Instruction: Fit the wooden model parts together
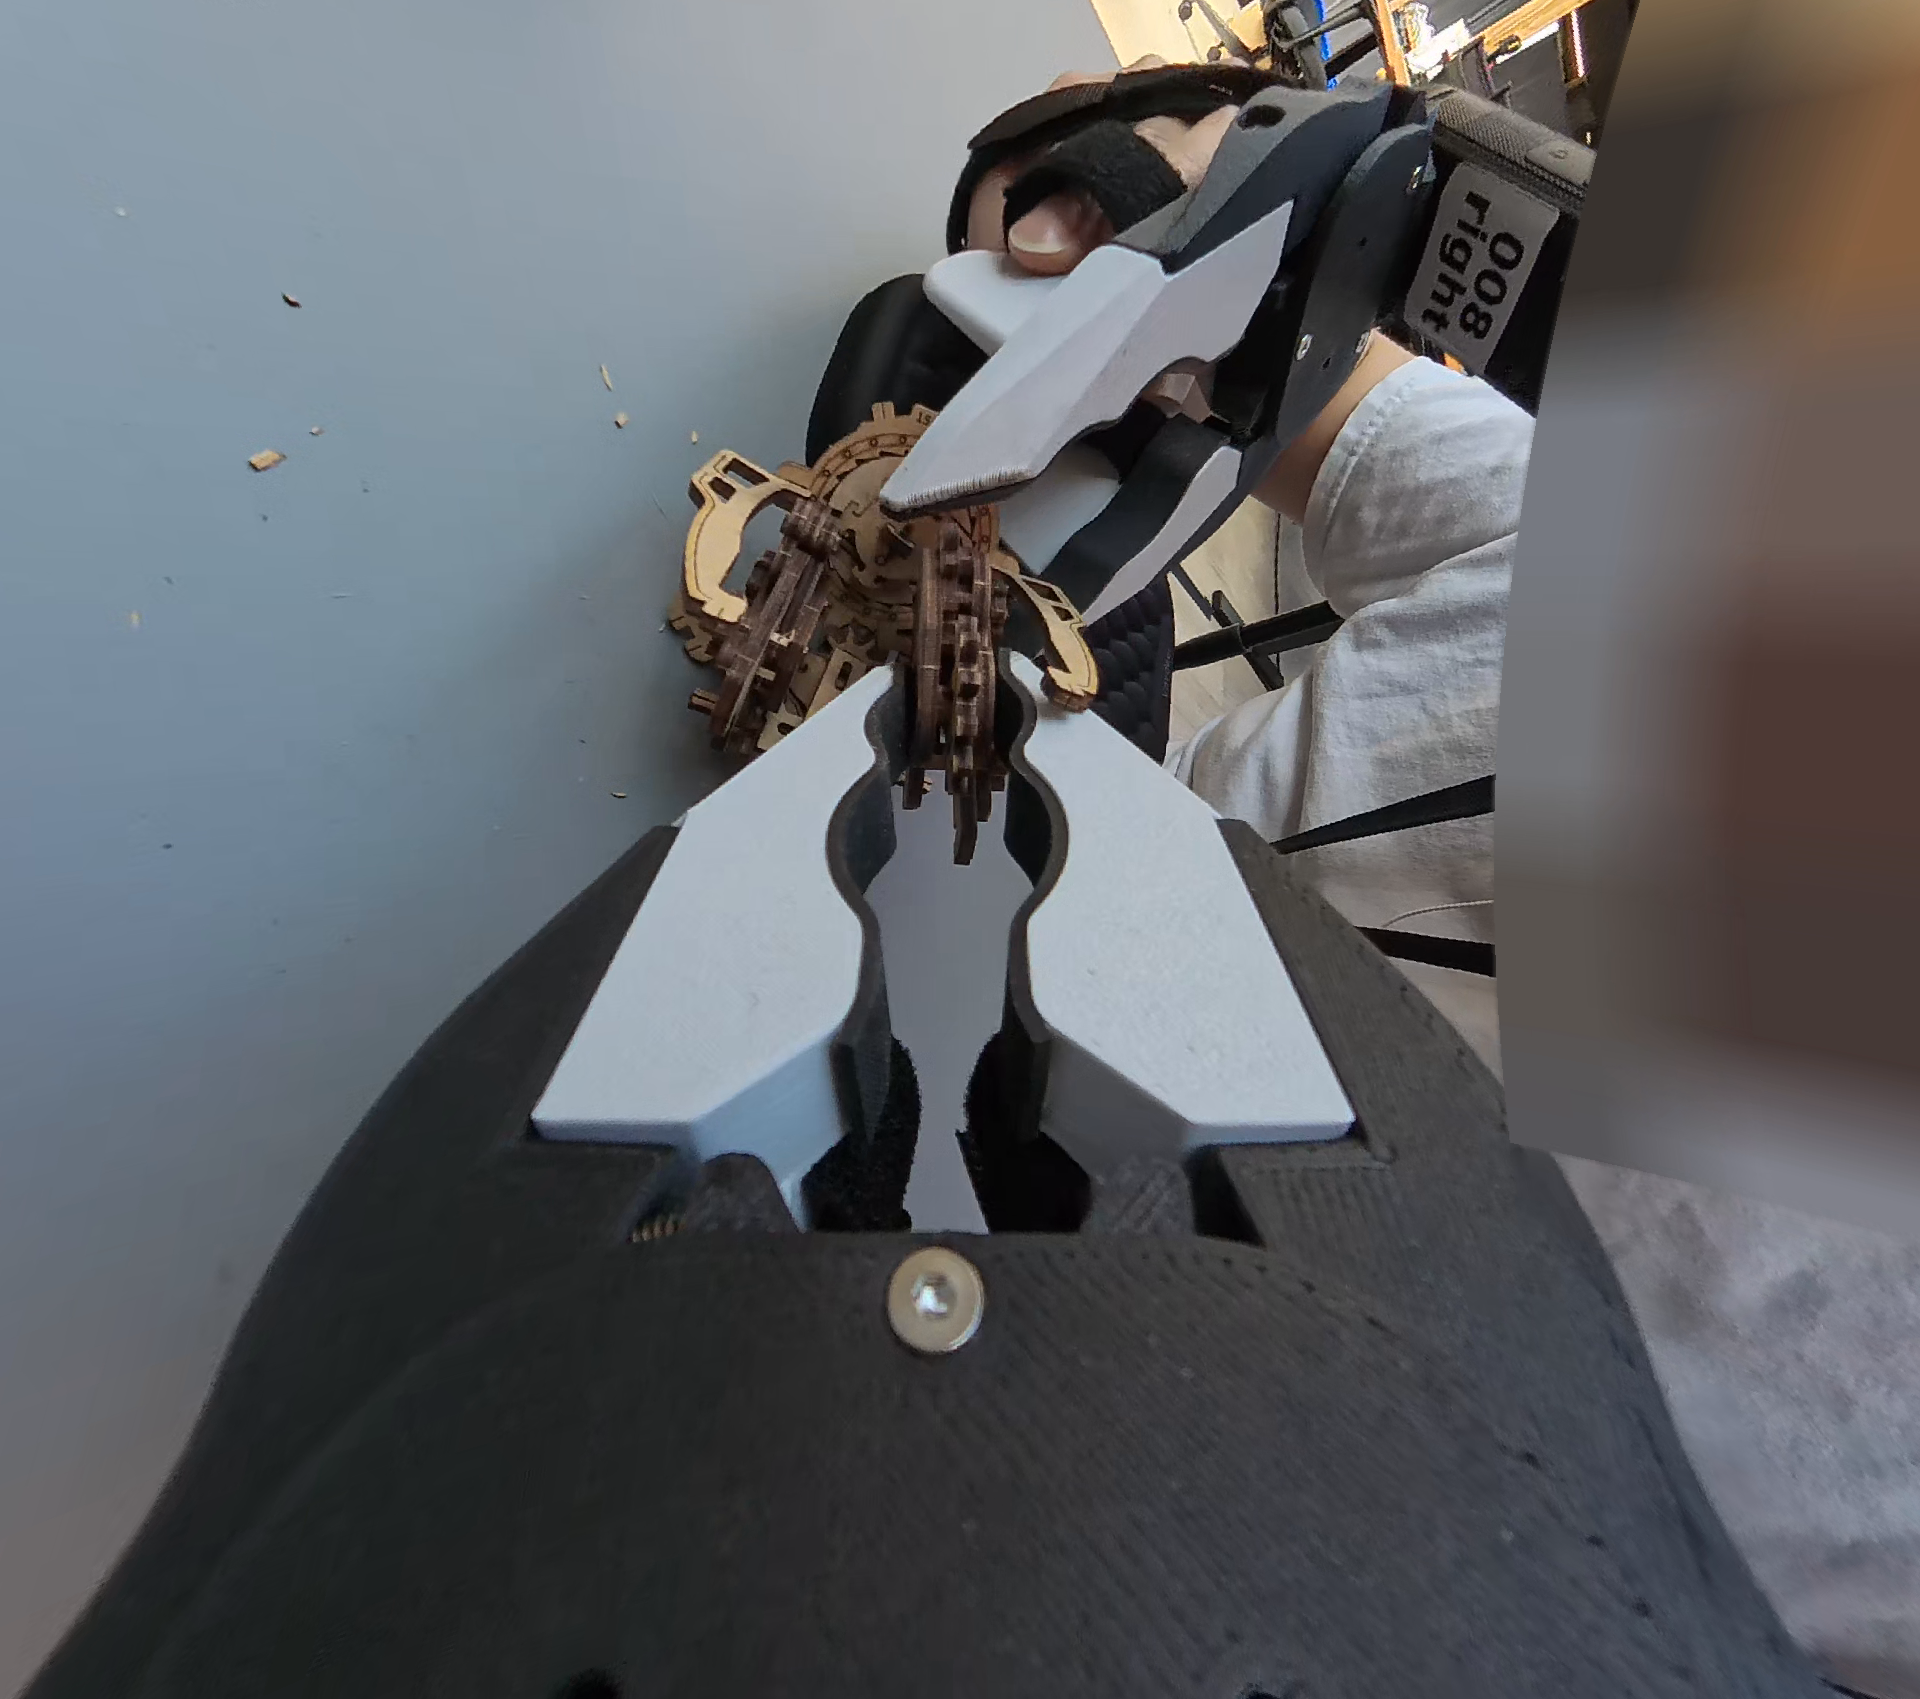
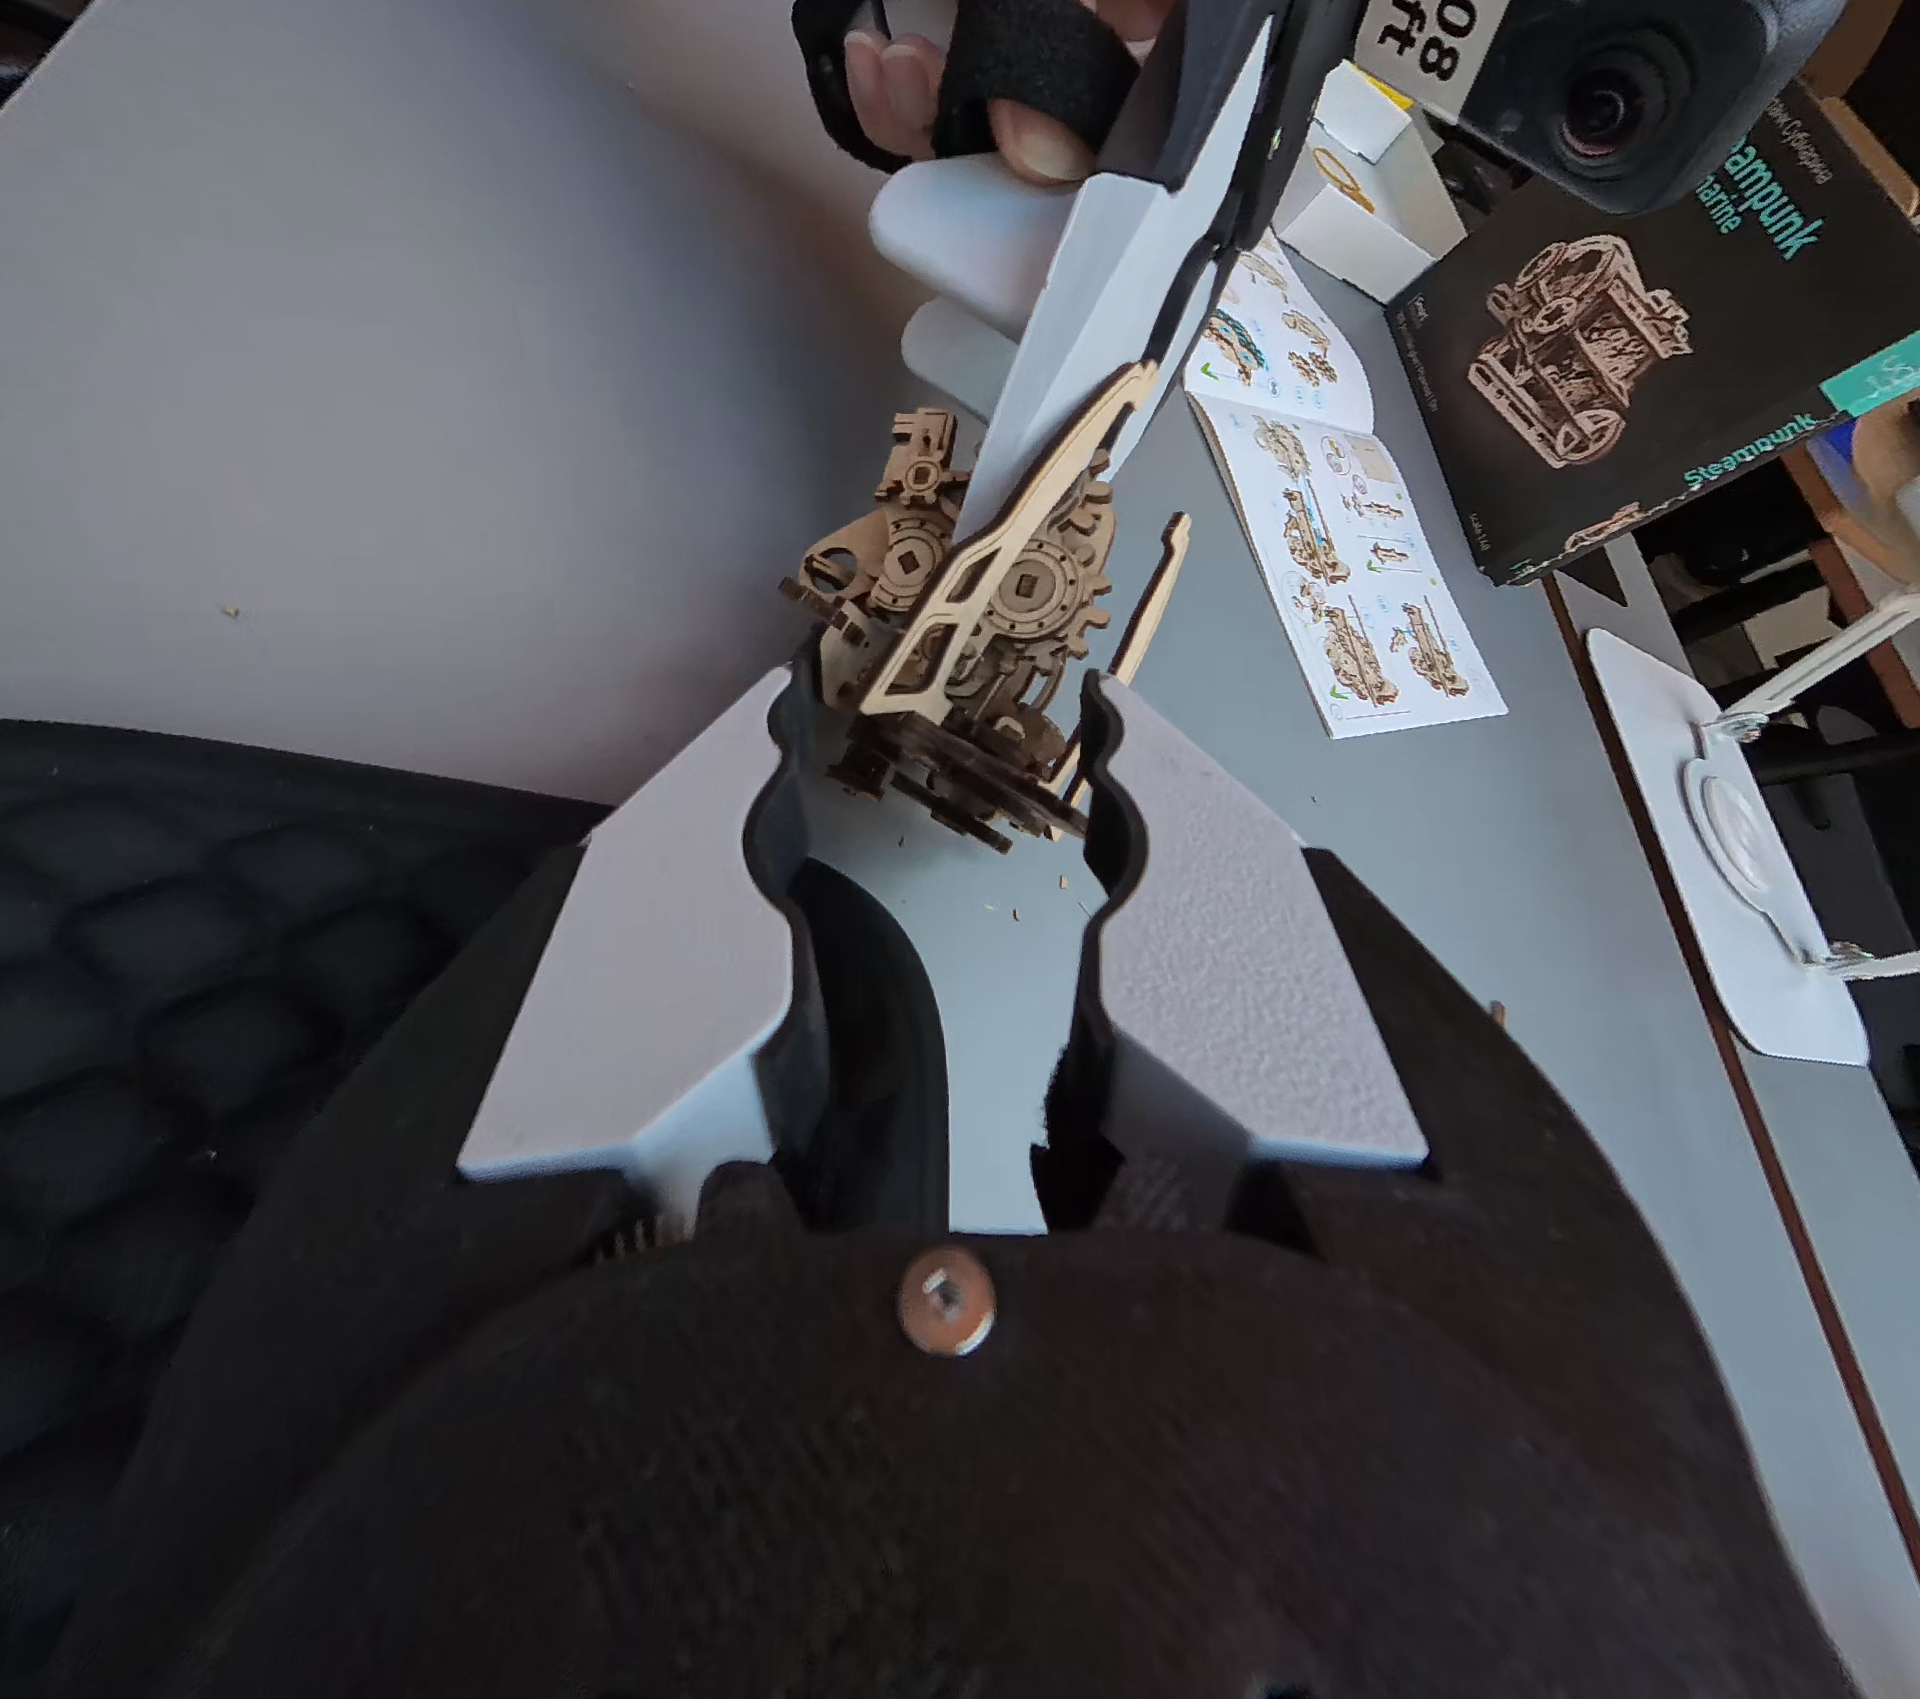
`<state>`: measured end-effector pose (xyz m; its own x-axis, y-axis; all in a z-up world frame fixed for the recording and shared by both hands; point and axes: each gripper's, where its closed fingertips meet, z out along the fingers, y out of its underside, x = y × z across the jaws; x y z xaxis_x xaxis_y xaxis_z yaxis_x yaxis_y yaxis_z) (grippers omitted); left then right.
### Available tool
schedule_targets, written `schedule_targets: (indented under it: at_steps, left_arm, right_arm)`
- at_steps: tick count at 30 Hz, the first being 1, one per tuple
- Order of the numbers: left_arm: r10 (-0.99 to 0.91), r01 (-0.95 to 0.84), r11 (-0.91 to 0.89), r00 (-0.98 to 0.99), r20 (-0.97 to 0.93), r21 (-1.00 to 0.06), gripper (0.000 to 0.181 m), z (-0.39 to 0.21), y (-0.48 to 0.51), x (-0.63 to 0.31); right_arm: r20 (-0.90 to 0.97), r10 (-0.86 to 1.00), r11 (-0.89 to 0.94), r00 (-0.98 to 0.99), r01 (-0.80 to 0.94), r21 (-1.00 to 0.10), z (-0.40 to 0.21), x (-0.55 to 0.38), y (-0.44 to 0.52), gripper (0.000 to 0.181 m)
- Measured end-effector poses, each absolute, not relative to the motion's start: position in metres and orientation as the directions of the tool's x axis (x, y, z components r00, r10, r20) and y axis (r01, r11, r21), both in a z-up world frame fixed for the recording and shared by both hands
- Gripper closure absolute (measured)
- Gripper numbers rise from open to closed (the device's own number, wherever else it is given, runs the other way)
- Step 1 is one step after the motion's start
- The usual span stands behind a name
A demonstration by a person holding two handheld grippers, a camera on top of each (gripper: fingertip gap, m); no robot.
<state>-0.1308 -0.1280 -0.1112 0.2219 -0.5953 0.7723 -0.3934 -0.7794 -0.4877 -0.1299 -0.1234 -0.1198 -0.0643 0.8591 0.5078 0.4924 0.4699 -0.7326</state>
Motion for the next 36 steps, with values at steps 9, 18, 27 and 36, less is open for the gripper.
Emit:
schedule_targets:
  at_steps: [9, 18, 27, 36]
  left_arm:
    - [-0.658, -0.434, -0.726, 0.212, 0.723, -0.534, 0.168, -0.111, -0.129, -0.131]
    - [-0.694, -0.477, -0.693, 0.235, 0.681, -0.541, 0.168, -0.113, -0.127, -0.135]
    - [-0.685, -0.452, -0.706, 0.237, 0.689, -0.546, 0.168, -0.113, -0.125, -0.135]
    - [-0.698, -0.449, -0.698, 0.252, 0.670, -0.558, 0.168, -0.113, -0.122, -0.136]
  right_arm:
    - [0.507, 0.860, 0.459, -0.056, 0.520, -0.720, -0.122, -0.130, -0.126, 0.139]
    - [0.495, 0.869, 0.443, -0.025, 0.485, -0.754, -0.116, -0.129, -0.121, 0.140]
    - [0.488, 0.873, 0.421, 0.005, 0.496, -0.759, -0.115, -0.130, -0.128, 0.138]
    - [0.550, 0.833, 0.418, 0.055, 0.589, -0.692, -0.127, -0.134, -0.119, 0.151]
